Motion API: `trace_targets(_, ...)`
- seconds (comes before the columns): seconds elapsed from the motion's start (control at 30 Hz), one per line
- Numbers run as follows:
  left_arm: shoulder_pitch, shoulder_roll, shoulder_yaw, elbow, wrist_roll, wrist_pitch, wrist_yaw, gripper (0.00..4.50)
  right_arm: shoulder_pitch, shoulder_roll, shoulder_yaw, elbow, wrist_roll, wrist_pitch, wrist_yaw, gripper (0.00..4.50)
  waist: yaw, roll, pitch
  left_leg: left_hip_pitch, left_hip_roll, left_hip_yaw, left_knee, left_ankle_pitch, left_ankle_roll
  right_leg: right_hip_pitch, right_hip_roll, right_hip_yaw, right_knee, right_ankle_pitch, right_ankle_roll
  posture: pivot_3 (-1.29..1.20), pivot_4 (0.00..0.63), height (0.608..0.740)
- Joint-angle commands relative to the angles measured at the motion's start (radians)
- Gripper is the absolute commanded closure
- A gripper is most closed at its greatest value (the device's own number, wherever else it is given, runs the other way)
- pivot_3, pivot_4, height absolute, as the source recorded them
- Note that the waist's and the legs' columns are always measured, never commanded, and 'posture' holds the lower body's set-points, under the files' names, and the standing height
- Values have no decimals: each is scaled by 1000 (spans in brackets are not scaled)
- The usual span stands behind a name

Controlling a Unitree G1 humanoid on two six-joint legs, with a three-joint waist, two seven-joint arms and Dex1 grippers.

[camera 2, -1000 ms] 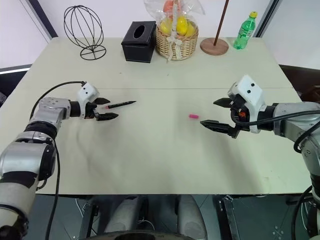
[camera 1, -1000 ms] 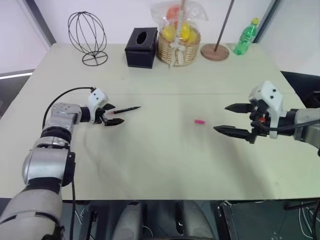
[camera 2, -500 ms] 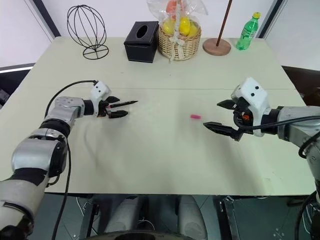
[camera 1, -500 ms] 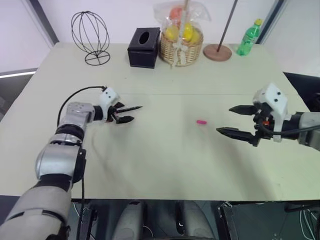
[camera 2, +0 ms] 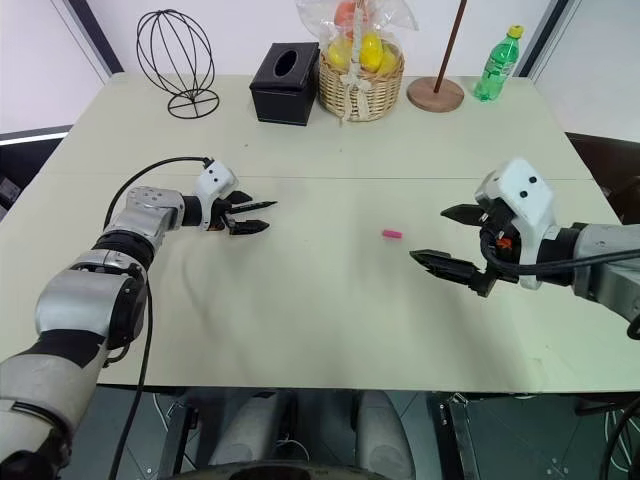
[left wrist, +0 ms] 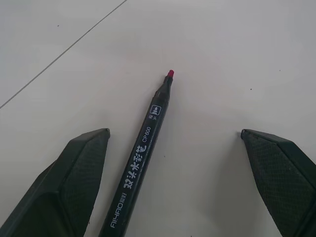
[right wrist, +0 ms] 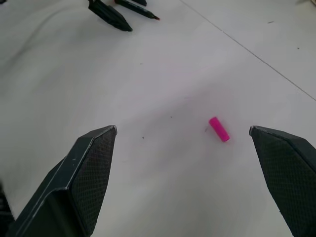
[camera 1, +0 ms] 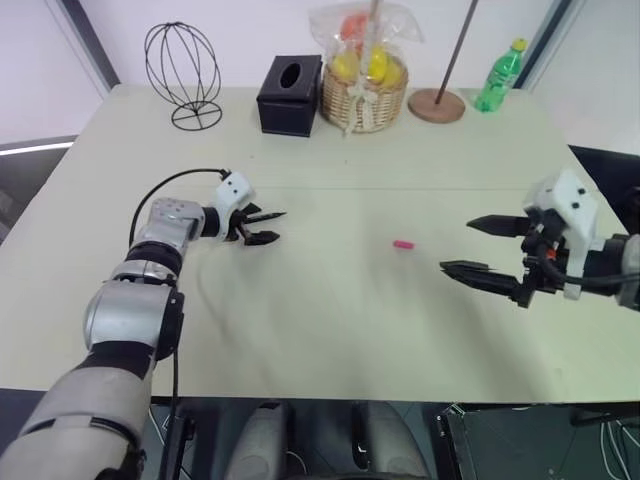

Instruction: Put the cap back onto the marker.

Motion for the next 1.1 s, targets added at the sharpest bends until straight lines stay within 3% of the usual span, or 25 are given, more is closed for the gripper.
trace_targets(0.03, -20, 10, 4, 6, 15, 4, 5, 12, 4, -25, -42, -40, 44, 1, 4, 48, 0, 0, 0, 0, 0, 0, 0, 0, 0, 0, 0, 0, 0, 0, 0, 0, 150, 740)
trace_targets(0.33, -11, 13, 3, 8, 24, 3, 20, 12, 1, -28, -23, -38, 59, -15, -21, 48, 0, 0, 0, 0, 0, 0, 0, 0, 0, 0, 0, 0, 0, 0, 0, 0, 150, 740)
trace_targets(0.4, -10, 13, 3, 8, 23, 3, 20, 533, 6, -27, -26, -41, 60, -15, -26, 0, -1, 0, 0, 0, 0, 0, 0, 0, 0, 0, 0, 0, 0, 0, 0, 0, 150, 740)
trace_targets(0.47, -9, 12, 4, 8, 22, 4, 18, 1334, 9, -26, -28, -44, 62, -14, -30, 0, -1, 0, 0, 0, 0, 0, 0, 0, 0, 0, 0, 0, 0, 0, 0, 0, 150, 740)
trace_targets(0.63, -8, 12, 4, 8, 22, 8, 15, 3817, 14, -24, -30, -48, 67, -16, -42, 0, -1, 0, 0, 0, 0, 0, 0, 0, 0, 0, 0, 0, 1, 0, 0, 0, 150, 740)
trace_targets(1.1, -1, 34, -1, 2, 27, -7, -27, 3817, 33, -8, 13, -25, 40, -76, -61, 0, -6, 0, 0, 0, 0, 0, 0, 0, 0, 0, 0, 0, 1, 0, 0, 0, 150, 740)
